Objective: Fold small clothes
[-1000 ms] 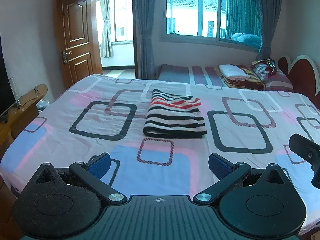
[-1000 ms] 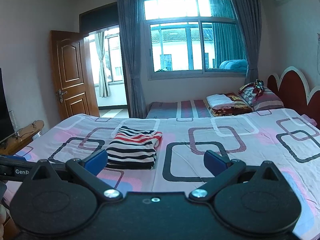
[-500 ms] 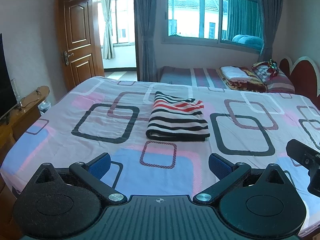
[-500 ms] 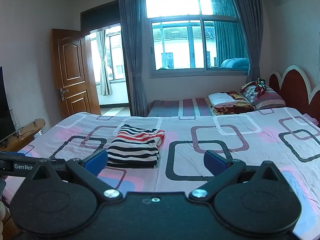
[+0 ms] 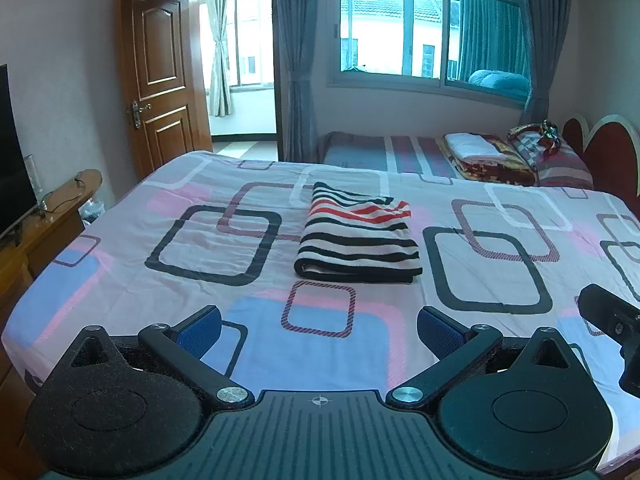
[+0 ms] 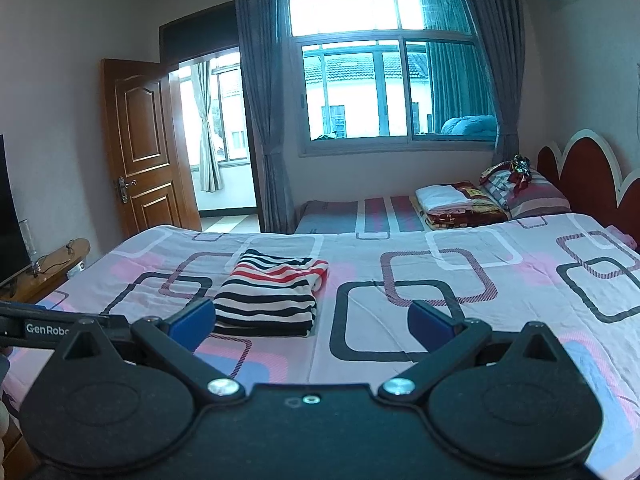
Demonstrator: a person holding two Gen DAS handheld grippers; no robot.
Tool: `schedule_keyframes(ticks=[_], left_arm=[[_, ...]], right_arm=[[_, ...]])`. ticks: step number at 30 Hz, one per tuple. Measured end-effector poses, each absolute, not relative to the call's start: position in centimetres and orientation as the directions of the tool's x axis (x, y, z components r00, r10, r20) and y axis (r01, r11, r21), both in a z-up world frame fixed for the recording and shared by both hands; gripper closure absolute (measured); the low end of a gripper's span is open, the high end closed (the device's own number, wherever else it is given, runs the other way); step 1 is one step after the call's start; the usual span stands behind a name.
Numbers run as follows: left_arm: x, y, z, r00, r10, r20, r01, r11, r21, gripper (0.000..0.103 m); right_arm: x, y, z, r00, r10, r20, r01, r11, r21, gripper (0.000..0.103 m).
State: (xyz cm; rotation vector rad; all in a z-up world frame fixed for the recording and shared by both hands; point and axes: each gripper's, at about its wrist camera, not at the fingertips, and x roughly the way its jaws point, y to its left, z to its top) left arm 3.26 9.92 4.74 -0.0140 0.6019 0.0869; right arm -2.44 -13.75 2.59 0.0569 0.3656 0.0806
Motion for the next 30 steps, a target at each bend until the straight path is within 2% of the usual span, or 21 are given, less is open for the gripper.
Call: schedule_keyframes(ticks=[25,30], left_arm=[[5.1,9.6,4.1,0.809,0.053,-0.585,-0.057,0.998,0.012,0.000],[5.8,9.1,3.9,0.822,0.046,-0.568,-0.020,0.998,0.052,0.000]], right_arm=[[-1.0,-13.9,1.8,0.916,0.102,-0.387,-0.082,0.994,0.069,0.001],[-0.5,-13.8,1.7,0.914,0.107,-0.392,-0.087,0.994,0.067,0.001]])
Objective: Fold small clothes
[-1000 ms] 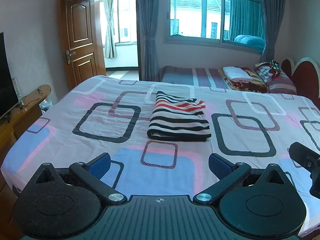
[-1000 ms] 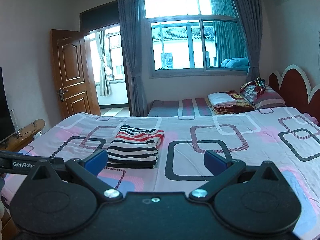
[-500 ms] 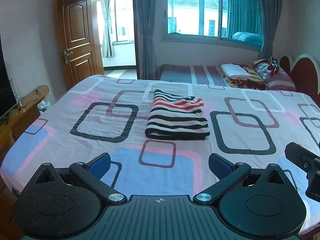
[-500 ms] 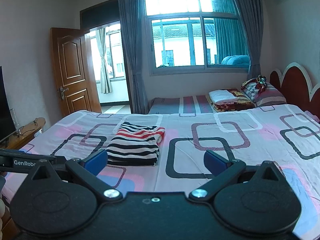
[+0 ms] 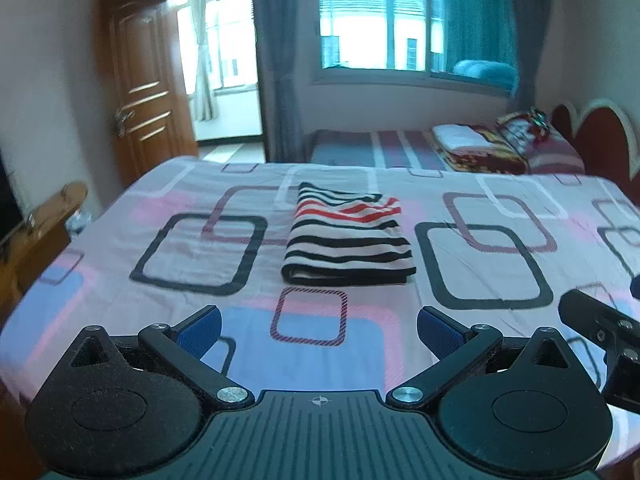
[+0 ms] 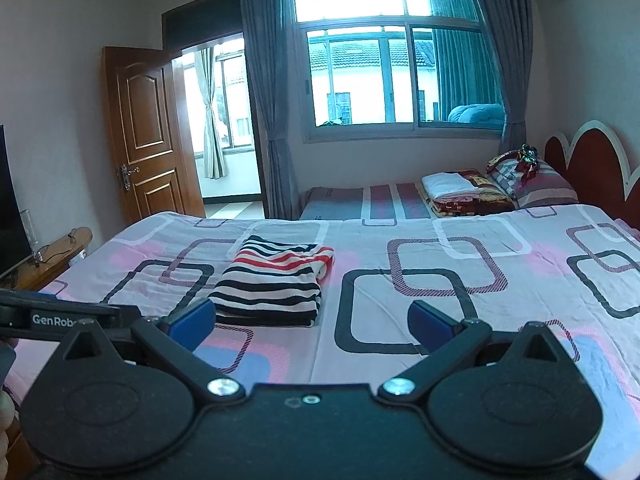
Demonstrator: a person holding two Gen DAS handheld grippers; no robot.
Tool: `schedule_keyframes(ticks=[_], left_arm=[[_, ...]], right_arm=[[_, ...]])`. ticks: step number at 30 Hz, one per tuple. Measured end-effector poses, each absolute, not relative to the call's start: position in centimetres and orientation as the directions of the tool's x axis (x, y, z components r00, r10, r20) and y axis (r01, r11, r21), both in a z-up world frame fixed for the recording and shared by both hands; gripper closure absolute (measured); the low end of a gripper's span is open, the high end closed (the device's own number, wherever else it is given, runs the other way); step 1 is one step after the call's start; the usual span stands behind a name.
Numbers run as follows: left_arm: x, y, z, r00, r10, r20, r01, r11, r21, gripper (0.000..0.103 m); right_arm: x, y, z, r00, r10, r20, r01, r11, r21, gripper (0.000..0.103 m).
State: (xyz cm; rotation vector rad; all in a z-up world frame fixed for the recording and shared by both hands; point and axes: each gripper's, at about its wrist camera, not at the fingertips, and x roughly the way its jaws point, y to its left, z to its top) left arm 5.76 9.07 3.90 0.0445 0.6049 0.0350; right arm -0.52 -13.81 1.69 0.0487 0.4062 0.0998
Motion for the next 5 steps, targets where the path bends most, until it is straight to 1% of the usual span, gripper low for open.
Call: schedule_keyframes(ticks=[5], left_arm=[[6.92,8.86,3.85,0.827,0.035,-0.561,-0.015,0.999,0.040,0.000]], right_arm=[[0.01,-13.94,1.38,0.910,0.103,-0.402,-0.082,0.994,0.070,0.001]])
